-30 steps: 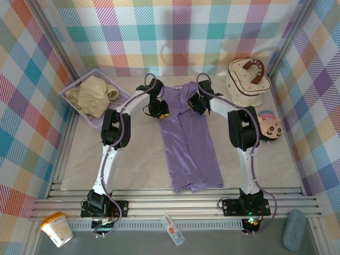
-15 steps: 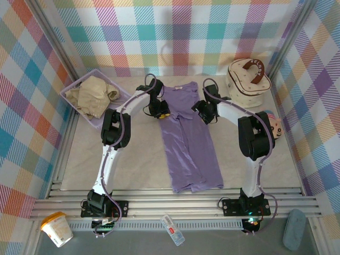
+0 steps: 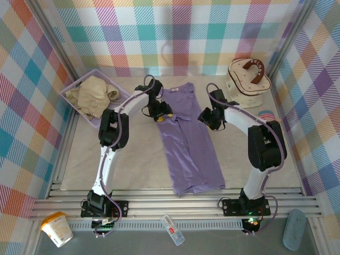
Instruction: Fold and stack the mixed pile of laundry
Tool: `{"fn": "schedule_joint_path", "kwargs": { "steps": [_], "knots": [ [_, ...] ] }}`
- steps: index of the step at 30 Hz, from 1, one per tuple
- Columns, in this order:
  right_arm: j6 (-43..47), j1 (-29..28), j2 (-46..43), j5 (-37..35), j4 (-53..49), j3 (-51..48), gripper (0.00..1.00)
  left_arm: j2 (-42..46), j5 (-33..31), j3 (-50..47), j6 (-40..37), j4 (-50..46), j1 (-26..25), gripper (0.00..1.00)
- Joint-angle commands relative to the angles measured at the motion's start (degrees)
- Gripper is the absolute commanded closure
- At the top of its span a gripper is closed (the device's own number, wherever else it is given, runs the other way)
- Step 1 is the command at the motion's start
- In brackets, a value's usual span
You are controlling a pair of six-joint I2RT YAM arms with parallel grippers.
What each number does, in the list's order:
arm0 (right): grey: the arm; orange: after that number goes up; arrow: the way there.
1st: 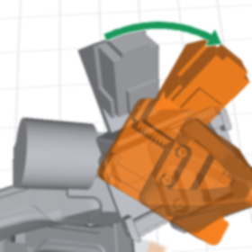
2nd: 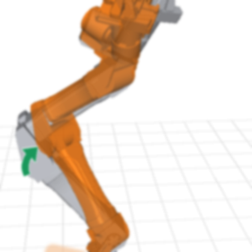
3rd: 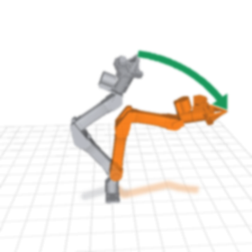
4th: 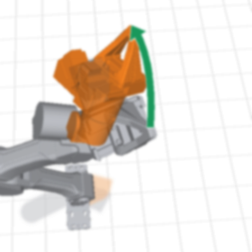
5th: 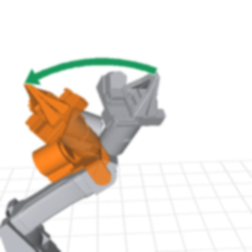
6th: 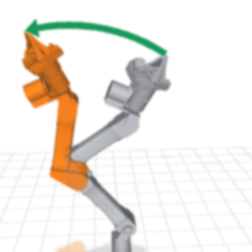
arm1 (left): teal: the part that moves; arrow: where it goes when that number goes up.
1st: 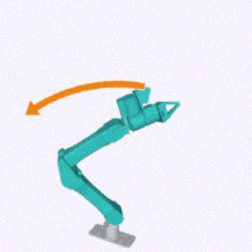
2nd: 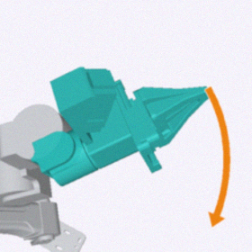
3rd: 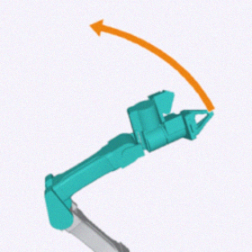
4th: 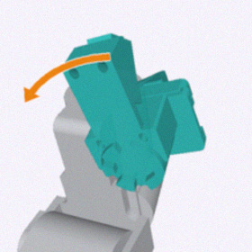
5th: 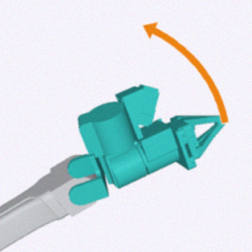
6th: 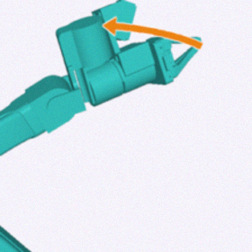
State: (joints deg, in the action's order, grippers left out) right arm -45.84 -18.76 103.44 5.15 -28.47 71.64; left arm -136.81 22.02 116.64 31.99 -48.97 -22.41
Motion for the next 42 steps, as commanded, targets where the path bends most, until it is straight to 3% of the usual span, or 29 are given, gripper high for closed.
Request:
{"fn": "schedule_joint_path", "kwargs": {
  "steps": [1,5,10,15,19,22,25,26,27,31,34,36,42],
  "knots": [
    [4.1,-1.6,-1.5,2.2,-2.0,-3.3,0.55,1.4,0.7,-2.5,3.1,1.1,-1.6,0.49],
    [1.7,-1.6,-0.1,2.4,0.8,-5.6,0.55,-2.6,-2.1,-0.3,4.1,1.2,-1.5,0.49],
    [-1.7,-1.6,5.5,3.5,4.3,-3.4,0.55,-11.8,-5.7,12.6,2.6,-3.7,-0.2,0.49],
    [-3.5,-1.7,12.9,4.9,5.9,4.2,0.53,-22.2,-5.0,30.1,3.2,-6.2,2.0,0.48],
    [-2.7,-1.7,17.9,5.3,4.5,12.1,0.5,-24.0,-2.7,33.4,7.0,-0.9,4.0,0.4],
    [-0.5,-1.5,18.1,3.6,2.8,15.9,0.39,-22.5,-1.0,34.2,8.9,2.0,5.3,0.01],
    [2.2,-1.0,14.8,3.8,2.9,16.6,0.22,-18.3,-1.8,34.7,7.9,2.4,6.1,0.0],
    [2.9,-0.9,12.9,3.4,2.5,16.3,0.05,-16.2,-2.7,34.6,6.7,2.2,6.3,0.0],
    [3.3,-0.9,10.6,2.6,2.2,15.4,0.01,-13.9,-3.5,34.7,5.4,1.8,6.2,0.0],
    [4.4,0.2,2.3,1.3,-2.0,11.2,0.01,-6.5,-4.8,34.4,0.9,-1.9,6.2,0.0],
    [6.8,0.8,-3.5,2.3,-6.4,6.4,0.01,-1.8,-3.3,31.2,-0.6,-6.1,5.8,0.0],
    [9.0,0.9,-8.0,3.1,-8.5,1.5,0.01,3.6,-3.7,23.8,-2.3,-7.0,4.2,0.0],
    [12.3,0.8,-19.0,4.3,-14.5,-12.6,0.01,26.7,-9.3,-14.0,-0.3,5.1,-3.2,0.0]
  ]
}}
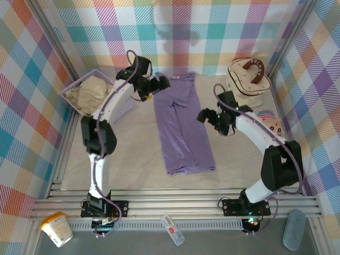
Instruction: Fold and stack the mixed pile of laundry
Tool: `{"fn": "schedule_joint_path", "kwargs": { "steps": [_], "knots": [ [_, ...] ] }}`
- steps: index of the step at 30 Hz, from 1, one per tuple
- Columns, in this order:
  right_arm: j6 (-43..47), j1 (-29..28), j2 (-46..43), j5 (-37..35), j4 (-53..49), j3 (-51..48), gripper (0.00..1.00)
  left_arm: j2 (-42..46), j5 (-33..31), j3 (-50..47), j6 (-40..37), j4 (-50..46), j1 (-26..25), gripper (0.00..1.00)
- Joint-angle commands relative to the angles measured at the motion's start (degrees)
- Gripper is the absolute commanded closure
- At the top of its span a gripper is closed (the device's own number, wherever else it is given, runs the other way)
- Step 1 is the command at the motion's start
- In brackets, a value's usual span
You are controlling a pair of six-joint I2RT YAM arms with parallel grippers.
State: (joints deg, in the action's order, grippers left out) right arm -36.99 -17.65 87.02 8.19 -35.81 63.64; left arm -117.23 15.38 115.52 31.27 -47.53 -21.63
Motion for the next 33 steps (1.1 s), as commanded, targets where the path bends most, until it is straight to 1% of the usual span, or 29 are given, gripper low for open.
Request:
{"fn": "schedule_joint_path", "kwargs": {
  "steps": [1,3,6,9,11,14,17,20,21,23,25,27,32,33],
  "knots": [
    [3.9,-0.2,-4.1,1.9,-7.7,-6.5,0.01,10.4,-3.1,-18.4,2.3,5.8,-4.9,0.0],
    [4.3,-0.3,-7.5,4.0,-8.1,-11.1,0.0,17.3,-4.1,-30.6,6.7,10.6,-7.8,0.0],
    [4.1,-0.3,-13.0,6.9,-7.4,-17.6,0.05,25.3,-8.0,-44.1,12.6,13.4,-13.1,0.0],
    [3.5,-0.3,-17.7,8.2,-7.5,-22.4,0.11,31.4,-12.1,-53.3,18.6,13.5,-19.1,0.0],
    [3.2,-0.3,-19.6,9.2,-7.3,-24.7,0.17,33.9,-13.7,-58.0,22.7,13.9,-23.0,0.02],
    [2.1,-0.3,-20.8,12.3,-4.2,-28.0,0.25,36.5,-16.0,-63.2,28.3,13.9,-27.9,0.09],
    [1.6,-0.2,-19.5,13.5,-0.7,-29.7,0.33,38.2,-16.4,-68.6,33.3,19.3,-31.7,0.23],
    [1.4,-0.3,-17.9,13.3,2.9,-30.4,0.36,36.7,-16.6,-70.3,35.5,23.9,-34.2,0.39],
    [1.2,-0.3,-17.3,12.7,3.9,-30.4,0.37,35.6,-16.8,-70.1,35.8,25.3,-35.3,0.42],
    [1.0,-0.3,-16.2,12.6,5.7,-30.3,0.37,32.9,-16.5,-69.6,36.6,27.7,-36.9,0.44],
    [0.4,-0.2,-15.0,12.9,7.3,-30.3,0.38,30.6,-16.5,-69.3,37.6,29.4,-38.1,0.49],
    [0.4,-0.2,-14.0,12.4,8.4,-30.5,0.4,29.0,-17.2,-69.5,38.8,30.4,-39.2,0.5],
    [0.2,-0.3,-11.3,12.7,11.4,-31.4,0.46,27.4,-19.7,-70.0,39.4,30.1,-39.9,0.51],
    [0.1,-0.3,-10.7,12.8,11.9,-31.6,0.48,27.3,-20.6,-70.1,39.5,29.9,-39.9,0.55]
  ]
}}
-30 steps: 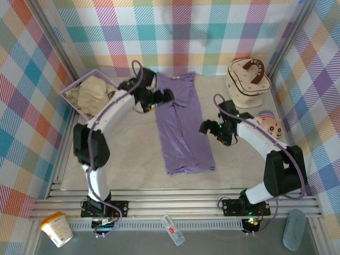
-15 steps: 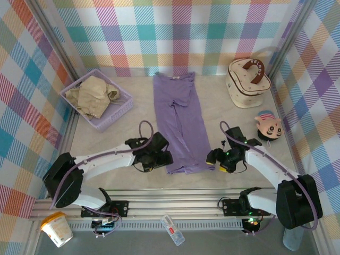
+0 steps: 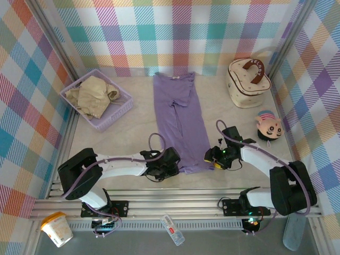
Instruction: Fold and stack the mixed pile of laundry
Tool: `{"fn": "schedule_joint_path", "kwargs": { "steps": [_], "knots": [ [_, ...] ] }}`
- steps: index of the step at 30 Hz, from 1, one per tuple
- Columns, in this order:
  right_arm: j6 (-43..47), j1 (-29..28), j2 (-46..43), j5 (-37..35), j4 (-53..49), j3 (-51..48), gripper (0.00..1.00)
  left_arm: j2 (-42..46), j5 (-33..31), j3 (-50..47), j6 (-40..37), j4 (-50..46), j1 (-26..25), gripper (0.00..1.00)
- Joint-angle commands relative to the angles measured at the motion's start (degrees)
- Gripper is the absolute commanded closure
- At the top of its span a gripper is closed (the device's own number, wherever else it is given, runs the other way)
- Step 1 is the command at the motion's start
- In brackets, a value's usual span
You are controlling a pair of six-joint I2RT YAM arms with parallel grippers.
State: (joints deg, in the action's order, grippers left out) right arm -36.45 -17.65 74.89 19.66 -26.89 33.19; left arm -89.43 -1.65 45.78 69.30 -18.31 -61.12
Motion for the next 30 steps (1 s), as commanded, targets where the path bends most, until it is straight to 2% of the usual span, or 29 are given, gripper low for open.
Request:
{"fn": "schedule_joint_path", "kwargs": {
  "steps": [1,7,9,11,13,15,20,24,30],
  "knots": [
    [-0.5,-0.4,1.8,1.2,3.1,-1.1,0.48,-0.5,-4.2,-0.3,1.5,0.7,-0.4,0.57],
    [-0.4,-0.5,3.7,1.3,3.9,-1.4,0.62,-1.4,-6.9,1.8,1.1,0.5,0.3,0.68],
    [-0.4,-0.5,4.2,1.9,4.1,-1.6,0.71,-1.9,-7.5,2.8,0.7,-0.1,0.7,0.77],
    [-0.6,-0.6,4.2,1.9,4.3,-1.9,0.76,-2.6,-7.6,3.7,0.5,-0.8,1.1,0.91],
    [-0.4,-0.6,4.0,2.1,4.2,-2.0,0.86,-3.3,-7.3,4.3,0.1,-1.4,1.2,0.98],
    [-0.1,-0.6,3.7,2.7,3.7,-2.1,1.0,-3.6,-6.6,4.9,-0.2,-2.6,1.2,1.0],
    [-0.5,-0.7,-1.3,3.8,-0.4,-2.1,1.0,0.0,-6.3,3.7,0.1,-7.5,0.8,1.0],
    [-2.0,-0.6,-6.3,4.3,-4.4,0.6,1.0,6.4,-9.4,4.5,-0.9,-12.7,1.5,1.0],
    [-3.0,-0.6,-4.5,4.5,-6.5,10.6,1.0,8.9,-8.5,9.8,-5.3,-13.9,8.1,1.0]
  ]
}}
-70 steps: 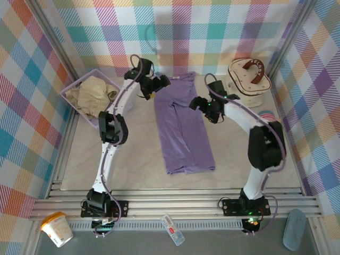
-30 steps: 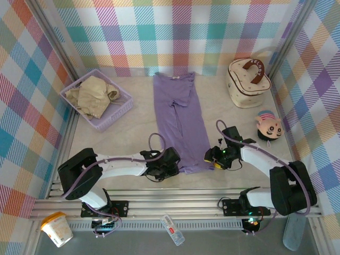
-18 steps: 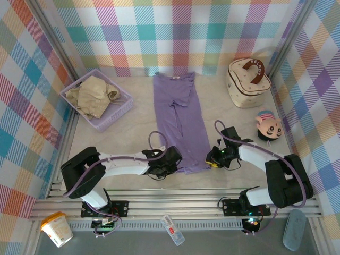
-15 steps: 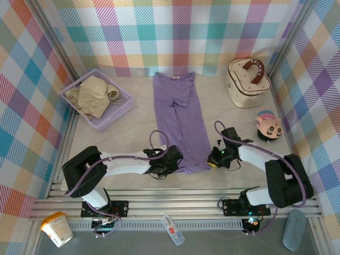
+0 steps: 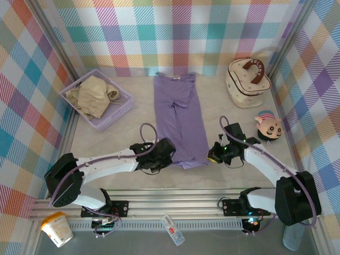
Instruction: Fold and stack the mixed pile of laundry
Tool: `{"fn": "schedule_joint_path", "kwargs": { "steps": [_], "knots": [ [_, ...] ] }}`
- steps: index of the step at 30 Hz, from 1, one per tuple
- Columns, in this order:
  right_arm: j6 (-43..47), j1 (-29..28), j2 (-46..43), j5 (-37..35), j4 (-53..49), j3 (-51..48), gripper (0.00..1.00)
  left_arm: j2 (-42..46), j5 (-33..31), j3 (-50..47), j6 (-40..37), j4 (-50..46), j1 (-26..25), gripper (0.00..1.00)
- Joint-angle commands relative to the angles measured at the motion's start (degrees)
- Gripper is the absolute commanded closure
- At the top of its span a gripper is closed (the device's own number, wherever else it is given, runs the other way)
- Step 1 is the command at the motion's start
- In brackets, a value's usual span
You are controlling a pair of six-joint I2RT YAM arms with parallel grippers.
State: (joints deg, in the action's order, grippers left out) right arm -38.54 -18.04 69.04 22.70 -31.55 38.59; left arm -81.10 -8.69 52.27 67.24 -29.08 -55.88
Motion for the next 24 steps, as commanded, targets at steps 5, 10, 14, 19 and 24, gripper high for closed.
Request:
{"fn": "schedule_joint_path", "kwargs": {
  "steps": [5,10,14,19,24],
  "knots": [
    [-1.3,0.1,10.4,2.5,-1.6,15.4,1.0,-1.9,-0.3,10.6,-7.7,-5.6,9.1,1.0],
    [-2.2,0.5,21.5,1.9,-0.3,27.7,1.0,-6.3,3.4,16.6,-12.2,-5.1,17.4,1.0],
    [-2.8,0.8,32.2,1.1,-0.5,38.9,1.0,-13.9,7.7,25.4,-18.2,-6.3,23.7,1.0],
    [-5.6,1.8,43.5,0.2,-0.4,51.8,1.0,-26.4,12.0,38.9,-23.8,-9.0,29.4,1.0],
    [-8.0,3.6,54.5,-1.9,0.7,65.6,0.21,-41.6,16.4,56.8,-26.1,-14.3,34.8,0.52]
  ]
}}
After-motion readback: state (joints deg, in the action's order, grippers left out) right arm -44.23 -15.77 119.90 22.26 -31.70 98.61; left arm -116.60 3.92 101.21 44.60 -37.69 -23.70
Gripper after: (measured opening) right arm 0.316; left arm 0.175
